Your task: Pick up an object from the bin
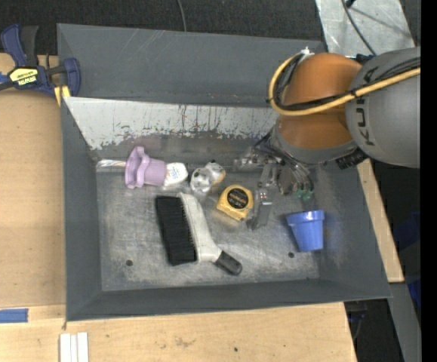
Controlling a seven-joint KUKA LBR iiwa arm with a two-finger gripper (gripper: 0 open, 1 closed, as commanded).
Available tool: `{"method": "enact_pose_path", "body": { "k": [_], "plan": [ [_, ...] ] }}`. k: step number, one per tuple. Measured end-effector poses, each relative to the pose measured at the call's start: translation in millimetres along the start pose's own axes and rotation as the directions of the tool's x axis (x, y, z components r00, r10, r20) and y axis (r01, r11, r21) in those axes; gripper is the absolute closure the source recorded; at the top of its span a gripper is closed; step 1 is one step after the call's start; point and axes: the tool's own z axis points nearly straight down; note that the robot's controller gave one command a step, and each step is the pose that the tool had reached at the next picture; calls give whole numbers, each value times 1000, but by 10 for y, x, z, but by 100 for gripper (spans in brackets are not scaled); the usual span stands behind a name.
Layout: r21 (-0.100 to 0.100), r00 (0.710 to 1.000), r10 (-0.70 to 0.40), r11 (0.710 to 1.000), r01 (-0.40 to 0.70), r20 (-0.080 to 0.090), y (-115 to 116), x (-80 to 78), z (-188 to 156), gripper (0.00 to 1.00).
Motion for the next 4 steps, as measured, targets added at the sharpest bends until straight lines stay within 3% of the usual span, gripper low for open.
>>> {"method": "enact_pose_path", "body": {
  "k": [1,2,3,4],
  "plan": [
    [-2,974,-225,974,225,1,37,-1,199,0],
    [-3,999,49,999,-49,22,28,78,634,100],
    [-3,999,49,999,-48,22,28,78,634,100],
    [-2,999,43,999,-43,-1,402,100,-812,100]
  ]
}}
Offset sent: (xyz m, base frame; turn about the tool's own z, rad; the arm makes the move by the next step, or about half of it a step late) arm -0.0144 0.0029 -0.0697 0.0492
